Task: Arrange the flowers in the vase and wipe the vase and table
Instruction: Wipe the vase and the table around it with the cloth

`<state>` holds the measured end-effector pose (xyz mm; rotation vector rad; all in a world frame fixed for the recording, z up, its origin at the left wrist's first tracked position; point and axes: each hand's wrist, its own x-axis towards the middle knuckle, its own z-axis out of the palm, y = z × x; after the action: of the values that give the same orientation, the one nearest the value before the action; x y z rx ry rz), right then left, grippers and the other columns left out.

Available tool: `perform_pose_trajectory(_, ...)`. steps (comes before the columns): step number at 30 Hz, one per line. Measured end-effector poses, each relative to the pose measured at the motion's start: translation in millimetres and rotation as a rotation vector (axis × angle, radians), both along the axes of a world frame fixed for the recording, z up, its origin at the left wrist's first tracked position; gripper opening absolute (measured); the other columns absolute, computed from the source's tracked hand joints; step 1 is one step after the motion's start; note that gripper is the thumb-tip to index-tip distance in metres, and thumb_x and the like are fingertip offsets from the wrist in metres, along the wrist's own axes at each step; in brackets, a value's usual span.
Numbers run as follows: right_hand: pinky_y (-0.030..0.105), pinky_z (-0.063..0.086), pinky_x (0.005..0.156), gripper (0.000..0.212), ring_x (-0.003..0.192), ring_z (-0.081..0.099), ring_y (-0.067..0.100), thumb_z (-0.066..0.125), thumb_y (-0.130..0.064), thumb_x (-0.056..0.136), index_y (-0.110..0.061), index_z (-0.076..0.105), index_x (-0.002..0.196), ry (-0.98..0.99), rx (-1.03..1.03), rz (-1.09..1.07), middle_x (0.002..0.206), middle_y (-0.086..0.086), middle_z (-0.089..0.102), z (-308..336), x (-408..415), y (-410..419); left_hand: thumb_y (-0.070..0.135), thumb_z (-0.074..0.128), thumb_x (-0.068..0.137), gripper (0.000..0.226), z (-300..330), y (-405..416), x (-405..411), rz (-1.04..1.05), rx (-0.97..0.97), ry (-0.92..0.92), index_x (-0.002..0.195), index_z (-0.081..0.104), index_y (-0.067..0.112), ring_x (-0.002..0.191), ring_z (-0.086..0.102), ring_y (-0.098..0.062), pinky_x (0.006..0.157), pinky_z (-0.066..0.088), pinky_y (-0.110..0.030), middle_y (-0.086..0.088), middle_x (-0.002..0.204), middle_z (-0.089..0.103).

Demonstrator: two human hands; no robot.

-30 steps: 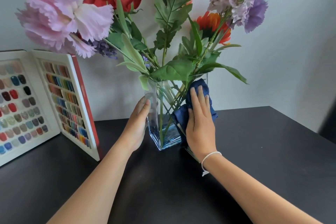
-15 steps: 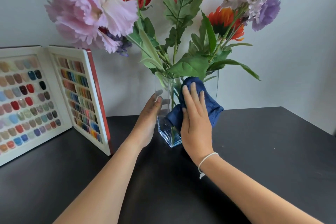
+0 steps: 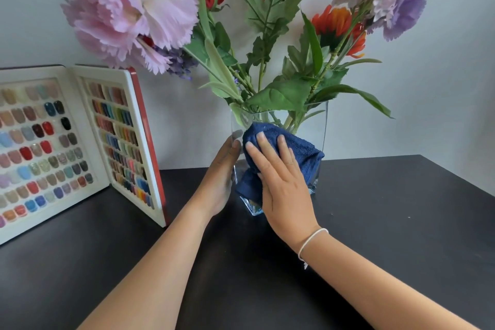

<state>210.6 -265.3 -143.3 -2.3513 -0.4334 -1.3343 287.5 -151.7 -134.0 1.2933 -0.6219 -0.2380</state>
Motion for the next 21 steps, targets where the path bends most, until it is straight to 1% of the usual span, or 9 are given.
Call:
perform_pose_trajectory(2, 0.053, 0.014, 0.107, 0.07, 0.136, 0.015, 0.032, 0.048, 0.011, 0.075, -0.019, 0.034, 0.137, 0.015, -0.082, -0.014, 0.144, -0.004, 0.025, -8, -6, -6, 0.051, 0.039, 0.093, 0.053, -1, 0, 3, 0.012, 0.002, 0.061, 0.137, 0.04, 0.021, 0.122, 0.054, -0.022, 0.103, 0.042, -0.042, -0.009, 0.136, 0.053)
perform_pose_trajectory(3, 0.055, 0.015, 0.107, 0.071, 0.136, 0.016, 0.033, 0.049, 0.011, 0.074, -0.018, 0.034, 0.137, 0.03, -0.106, -0.006, 0.144, -0.004, 0.026, -12, -8, -8, 0.054, 0.041, 0.091, 0.056, -1, 0, 4, 0.026, 0.009, 0.061, 0.137, 0.04, 0.021, 0.12, 0.056, -0.022, 0.1, 0.046, -0.039, -0.01, 0.135, 0.054)
perform_pose_trajectory(6, 0.056, 0.019, 0.105, 0.072, 0.134, 0.019, 0.034, 0.051, 0.009, 0.073, -0.019, 0.034, 0.137, 0.071, -0.166, 0.004, 0.143, -0.005, 0.026, -14, -11, -14, 0.054, 0.043, 0.088, 0.057, -2, -1, 4, 0.075, 0.014, 0.016, 0.136, 0.041, 0.022, 0.111, 0.062, -0.016, 0.08, 0.052, -0.023, -0.008, 0.127, 0.06)
perform_pose_trajectory(8, 0.055, 0.02, 0.105, 0.074, 0.134, 0.02, 0.033, 0.05, 0.007, 0.072, -0.02, 0.032, 0.138, 0.079, -0.186, -0.013, 0.143, -0.006, 0.025, -10, -10, -15, 0.053, 0.043, 0.089, 0.056, -1, -1, 4, 0.072, 0.006, 0.026, 0.135, 0.041, 0.021, 0.113, 0.06, -0.018, 0.083, 0.052, -0.025, -0.009, 0.129, 0.059)
perform_pose_trajectory(10, 0.052, 0.017, 0.107, 0.078, 0.135, 0.015, 0.03, 0.048, 0.007, 0.073, -0.024, 0.023, 0.14, 0.092, -0.164, -0.011, 0.145, -0.008, 0.02, -5, -7, -14, 0.048, 0.04, 0.094, 0.05, -1, -1, 4, 0.046, 0.006, 0.012, 0.133, 0.044, 0.018, 0.118, 0.057, -0.02, 0.087, 0.051, -0.028, -0.009, 0.131, 0.058)
perform_pose_trajectory(13, 0.046, 0.011, 0.11, 0.081, 0.137, 0.006, 0.026, 0.045, 0.009, 0.075, -0.027, 0.015, 0.14, 0.112, -0.106, 0.013, 0.146, -0.011, 0.014, 2, -3, -11, 0.038, 0.032, 0.099, 0.043, 0, -1, 1, -0.003, -0.024, -0.051, 0.131, 0.047, 0.015, 0.118, 0.057, -0.019, 0.084, 0.051, -0.026, -0.006, 0.129, 0.06)
perform_pose_trajectory(15, 0.044, 0.012, 0.112, 0.078, 0.137, 0.005, 0.025, 0.046, 0.01, 0.077, -0.026, 0.018, 0.141, 0.116, -0.083, 0.014, 0.146, -0.011, 0.014, 8, -2, -10, 0.036, 0.028, 0.1, 0.042, 2, 0, -1, -0.007, -0.031, -0.085, 0.134, 0.044, 0.016, 0.122, 0.054, -0.018, 0.091, 0.049, -0.031, -0.004, 0.133, 0.057)
perform_pose_trajectory(18, 0.044, 0.014, 0.113, 0.069, 0.138, 0.006, 0.026, 0.044, 0.006, 0.082, -0.023, 0.024, 0.141, 0.108, -0.06, 0.013, 0.146, -0.009, 0.016, 16, -1, -7, 0.036, 0.024, 0.1, 0.043, 2, 0, -1, 0.013, 0.004, -0.104, 0.137, 0.039, 0.021, 0.129, 0.046, -0.018, 0.108, 0.035, -0.05, -0.004, 0.14, 0.05)
perform_pose_trajectory(21, 0.045, 0.016, 0.113, 0.066, 0.138, 0.007, 0.025, 0.043, 0.003, 0.081, -0.021, 0.028, 0.14, 0.081, -0.025, 0.008, 0.145, -0.008, 0.018, 17, -2, -4, 0.037, 0.025, 0.1, 0.043, 0, 0, 0, 0.008, 0.022, -0.103, 0.137, 0.039, 0.022, 0.129, 0.046, -0.021, 0.107, 0.032, -0.058, -0.006, 0.14, 0.049)
